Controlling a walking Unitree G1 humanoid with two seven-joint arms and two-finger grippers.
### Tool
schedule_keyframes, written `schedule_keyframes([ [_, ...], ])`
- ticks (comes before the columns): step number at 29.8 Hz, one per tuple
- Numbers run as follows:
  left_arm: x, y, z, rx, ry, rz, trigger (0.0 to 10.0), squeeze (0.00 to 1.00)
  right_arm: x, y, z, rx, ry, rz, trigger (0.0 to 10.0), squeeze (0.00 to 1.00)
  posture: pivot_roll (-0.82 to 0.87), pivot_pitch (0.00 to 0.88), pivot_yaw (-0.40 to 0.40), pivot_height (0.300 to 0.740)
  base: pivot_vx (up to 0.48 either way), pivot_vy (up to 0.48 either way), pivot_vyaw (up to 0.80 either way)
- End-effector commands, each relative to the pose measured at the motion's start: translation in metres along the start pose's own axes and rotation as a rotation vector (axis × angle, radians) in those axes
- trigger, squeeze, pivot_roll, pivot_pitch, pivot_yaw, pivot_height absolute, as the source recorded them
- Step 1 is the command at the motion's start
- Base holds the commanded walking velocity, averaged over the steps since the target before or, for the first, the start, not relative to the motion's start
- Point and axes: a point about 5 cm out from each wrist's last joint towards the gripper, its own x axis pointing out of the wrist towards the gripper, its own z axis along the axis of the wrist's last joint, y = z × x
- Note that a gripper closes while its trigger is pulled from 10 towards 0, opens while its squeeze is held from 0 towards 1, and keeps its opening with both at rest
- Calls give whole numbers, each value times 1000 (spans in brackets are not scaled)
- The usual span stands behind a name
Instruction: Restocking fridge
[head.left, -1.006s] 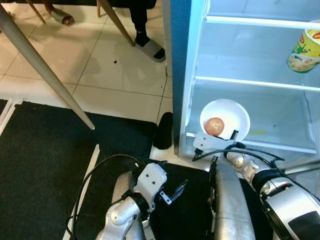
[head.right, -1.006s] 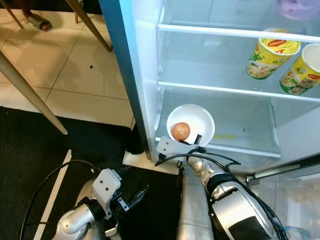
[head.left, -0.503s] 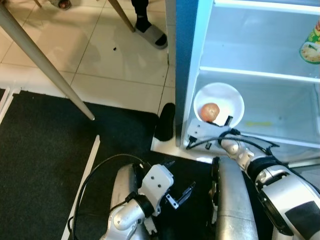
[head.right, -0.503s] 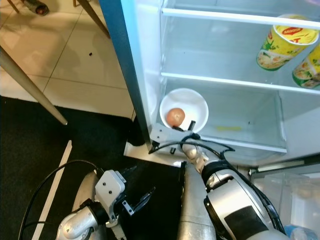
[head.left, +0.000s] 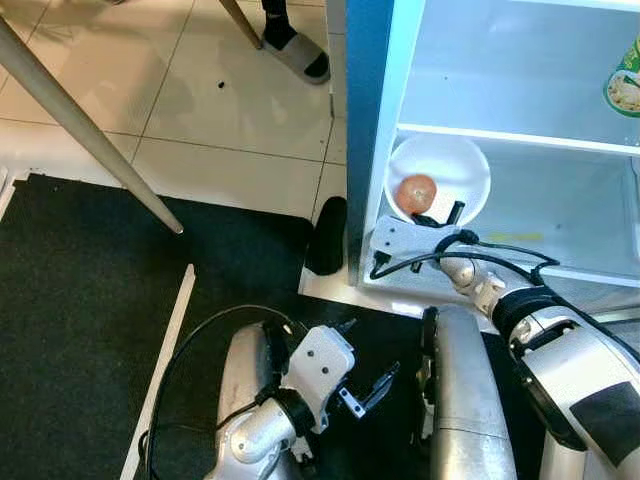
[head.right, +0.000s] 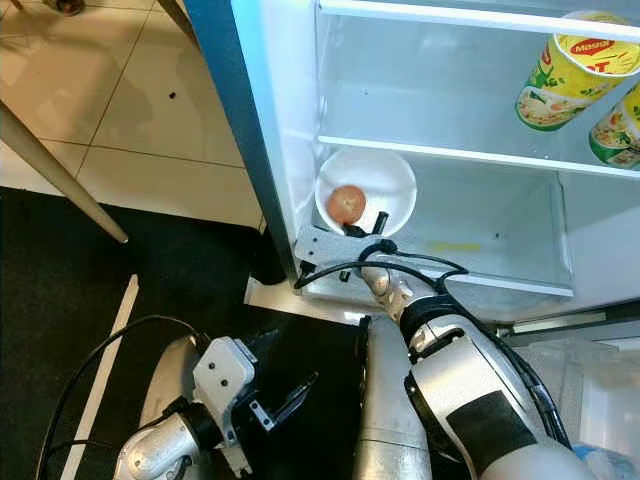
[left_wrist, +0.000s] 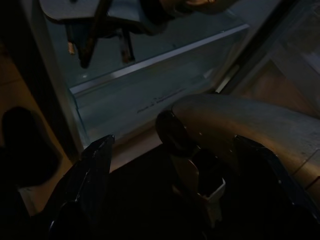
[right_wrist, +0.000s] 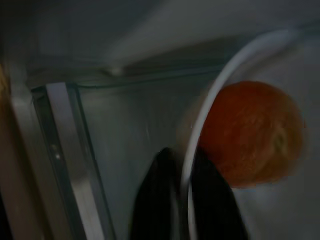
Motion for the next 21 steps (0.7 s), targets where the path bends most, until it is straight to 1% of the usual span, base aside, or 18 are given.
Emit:
schedule_keyframes([
  [1,-3,-8,-6,-27,32,-17,10000,0,0,2,7,18,-31,-10,10000,1000,149,525,48,495,0,0,0],
  [5,0,-9,-8,-36,38,-19,10000,0,1,-1,8,17,-37,-33,10000,1000,137,513,44,495,0,0,0],
  [6,1,-9,-8,-36,37,-22,10000,0,0,1,8,15,-37,-27,10000,765,133,505,43,495,0,0,0],
  [7,2,-9,-8,-36,36,-23,10000,0,0,1,7,14,-36,-25,10000,663,132,501,42,495,0,0,0],
  [8,2,-9,-8,-36,36,-23,10000,0,0,1,7,14,-36,-25,10000,663,132,501,42,495,0,0,0],
  [9,3,-8,-8,-35,35,-24,10000,0,0,0,6,22,-38,-28,10000,490,130,494,43,495,0,0,0],
  [11,6,-5,-8,-35,29,-22,10000,0,0,-3,4,34,-45,-34,10000,255,122,475,41,495,0,0,0],
  [12,7,-4,-7,-37,25,-20,10000,0,0,-3,3,46,-51,-29,10000,200,117,467,41,495,0,0,0],
  [15,8,-3,-8,-38,23,-19,10000,0,-1,-4,2,54,-54,-24,10000,200,114,463,40,495,0,0,0],
  [16,9,-2,-8,-39,22,-19,10000,0,-1,-4,1,63,-57,-21,10000,0,110,455,40,495,0,0,0],
  [19,15,1,-16,-34,38,-35,10000,0,-4,3,-8,130,-65,32,10000,0,91,404,31,495,0,0,0],
  [20,15,1,-16,-34,38,-35,10000,0,-4,3,-8,130,-65,32,10000,0,91,404,31,495,0,0,0],
  [21,16,3,-19,-35,44,-36,10000,0,-5,4,-12,161,-63,38,10000,0,85,387,31,495,0,0,0],
])
